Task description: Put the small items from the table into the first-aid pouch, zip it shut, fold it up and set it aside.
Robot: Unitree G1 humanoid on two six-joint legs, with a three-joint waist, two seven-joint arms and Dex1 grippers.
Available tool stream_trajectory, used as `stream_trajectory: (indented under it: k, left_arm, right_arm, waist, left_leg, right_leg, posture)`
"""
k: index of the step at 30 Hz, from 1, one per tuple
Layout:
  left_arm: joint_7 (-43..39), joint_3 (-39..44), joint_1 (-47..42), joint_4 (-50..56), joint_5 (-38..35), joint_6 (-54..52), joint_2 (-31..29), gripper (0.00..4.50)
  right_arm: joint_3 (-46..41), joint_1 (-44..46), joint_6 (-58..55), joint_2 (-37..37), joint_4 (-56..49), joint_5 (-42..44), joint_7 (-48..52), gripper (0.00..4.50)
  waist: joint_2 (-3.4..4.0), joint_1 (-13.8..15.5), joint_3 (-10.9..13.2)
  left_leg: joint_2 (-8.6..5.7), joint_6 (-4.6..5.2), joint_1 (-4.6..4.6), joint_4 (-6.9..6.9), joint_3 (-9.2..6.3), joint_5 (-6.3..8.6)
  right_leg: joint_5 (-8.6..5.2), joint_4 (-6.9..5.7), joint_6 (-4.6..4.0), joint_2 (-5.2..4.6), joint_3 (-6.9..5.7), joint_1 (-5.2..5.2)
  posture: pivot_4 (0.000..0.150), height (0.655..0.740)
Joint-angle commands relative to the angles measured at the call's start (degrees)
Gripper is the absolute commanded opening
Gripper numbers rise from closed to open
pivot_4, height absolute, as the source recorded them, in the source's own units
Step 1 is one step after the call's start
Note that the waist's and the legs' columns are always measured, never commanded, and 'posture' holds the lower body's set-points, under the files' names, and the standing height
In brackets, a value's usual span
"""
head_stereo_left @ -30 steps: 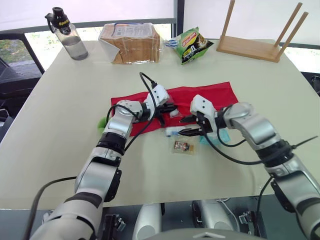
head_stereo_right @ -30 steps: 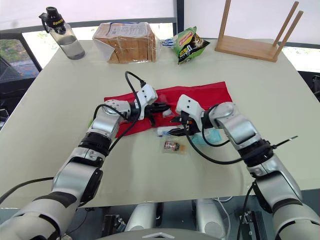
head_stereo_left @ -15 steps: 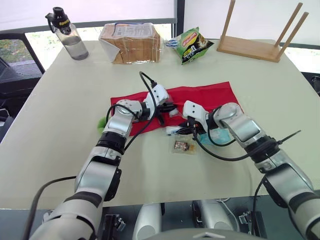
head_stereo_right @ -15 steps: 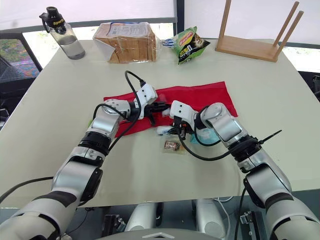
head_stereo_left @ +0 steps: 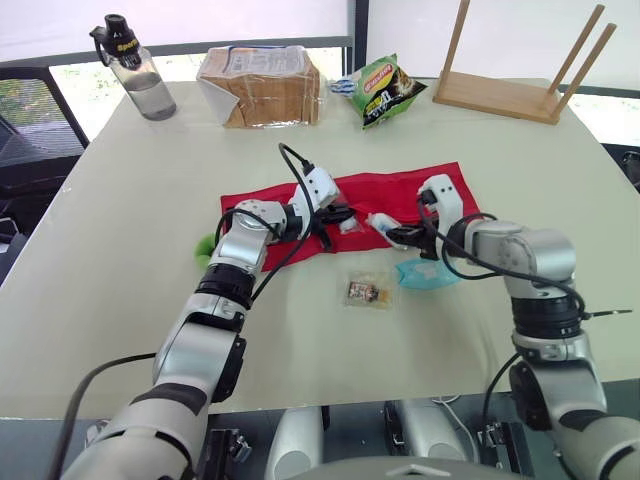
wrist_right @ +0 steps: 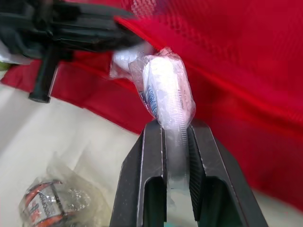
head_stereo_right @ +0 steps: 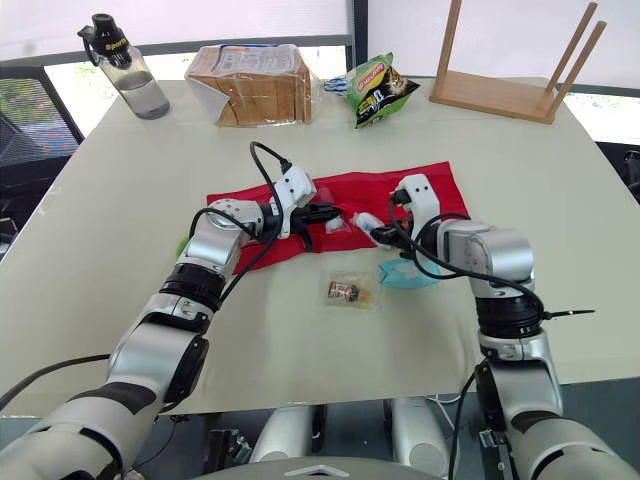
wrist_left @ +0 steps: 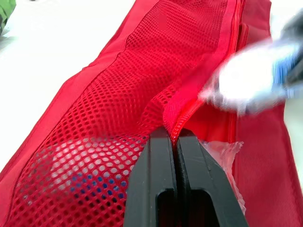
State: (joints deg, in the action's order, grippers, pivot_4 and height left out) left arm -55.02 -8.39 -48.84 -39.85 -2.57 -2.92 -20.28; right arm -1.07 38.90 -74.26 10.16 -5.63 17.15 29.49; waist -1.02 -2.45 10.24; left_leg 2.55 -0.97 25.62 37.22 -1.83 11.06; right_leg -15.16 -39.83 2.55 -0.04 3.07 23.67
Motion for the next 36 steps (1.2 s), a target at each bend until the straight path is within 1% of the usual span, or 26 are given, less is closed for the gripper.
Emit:
stream_trajectory:
  k: [1, 4, 10, 22, 27, 31, 33, 34, 36]
  left_arm:
    - [0.1, 1.0, -0.1, 2.0, -1.1, -0.3, 0.5, 0.0]
    - [-0.1, 0.9, 0.5, 3.1, -1.3, -0.9, 0.8, 0.0]
    - [-0.4, 1.2, 1.5, 4.9, -1.5, -1.9, 0.6, 0.0]
    - [-0.3, 1.2, 2.4, 6.4, -1.5, -2.3, 0.5, 0.0]
    - [-0.4, 0.9, 2.4, 6.3, -1.3, -1.8, 0.6, 0.0]
    - [-0.1, 0.8, 2.3, 5.5, -1.2, -1.4, 0.5, 0.0]
    - [0.0, 0.9, 2.2, 5.3, -1.2, -1.2, 0.5, 0.0]
    - [0.1, 1.0, 2.2, 5.2, -1.1, -1.2, 0.4, 0.0]
    - [0.3, 1.1, 2.0, 4.8, -1.1, -1.1, 0.3, 0.0]
  right_arm:
    - [-0.7, 1.2, 0.9, -4.4, -2.0, -0.3, -6.0, 0.05]
    - [-3.4, 2.8, 5.5, -9.0, 2.8, -1.7, -11.7, 0.05]
    - [-2.6, 5.0, 12.4, -10.8, 9.1, -2.6, -14.8, 0.05]
    - [-0.6, 10.8, 23.0, -13.6, 21.7, -2.9, -14.4, 0.05]
    - [0.3, 13.0, 30.9, -15.8, 29.2, -4.3, -14.5, 0.05]
    - [-0.4, 13.5, 37.9, -16.1, 35.6, -4.9, -13.0, 0.05]
    - [0.2, 12.8, 38.2, -15.4, 35.6, -5.0, -11.4, 1.12]
    - [0.8, 12.3, 37.6, -14.9, 34.4, -4.8, -10.4, 1.41]
    - [1.7, 10.9, 35.7, -13.6, 30.6, -4.4, -8.6, 2.29]
  waist:
    - [0.0, 0.1, 0.0]
    - [0.0, 0.2, 0.0]
    - [0.0, 0.1, 0.0]
    - [0.0, 0.0, 0.0]
    - [0.0, -0.1, 0.0]
    - [0.01, -0.1, 0.0]
    - [0.01, 0.0, 0.0]
    - [0.01, 0.0, 0.0]
    - [0.01, 0.1, 0.0]
  left_leg:
    - [0.0, 0.0, 0.01, 0.0, -0.01, 0.0]
    - [-0.01, 0.0, 0.03, 0.03, 0.01, 0.0]
    - [-0.01, 0.0, 0.02, 0.02, 0.02, 0.0]
    - [0.0, 0.0, 0.02, 0.0, 0.02, 0.0]
    - [0.0, 0.0, 0.02, -0.01, 0.01, 0.0]
    - [0.0, 0.0, 0.0, -0.03, 0.01, 0.0]
    - [0.0, 0.0, 0.01, -0.03, 0.02, 0.0]
    - [0.0, 0.0, 0.01, -0.03, 0.02, 0.0]
    - [0.0, 0.0, 0.01, -0.02, 0.03, 0.0]
  right_leg:
    - [0.0, 0.01, 0.0, 0.0, -0.01, 0.0]
    - [0.0, 0.03, 0.0, -0.02, -0.01, -0.01]
    - [0.0, 0.04, 0.01, -0.02, -0.01, 0.0]
    - [0.0, 0.04, 0.0, -0.02, -0.01, 0.0]
    - [0.0, 0.04, 0.0, -0.02, -0.01, 0.0]
    - [0.0, 0.04, 0.0, -0.01, -0.01, 0.0]
    - [0.0, 0.05, 0.0, -0.01, -0.01, 0.0]
    - [0.0, 0.05, 0.0, -0.02, 0.0, 0.0]
    - [0.0, 0.05, 0.0, -0.02, 0.0, -0.01]
  posture:
    - [0.15, 0.74]
    - [0.15, 0.74]
    - [0.15, 0.74]
    - [0.15, 0.74]
    - [0.15, 0.74]
    - [0.15, 0.74]
    - [0.15, 0.74]
    - [0.15, 0.74]
    - [0.15, 0.74]
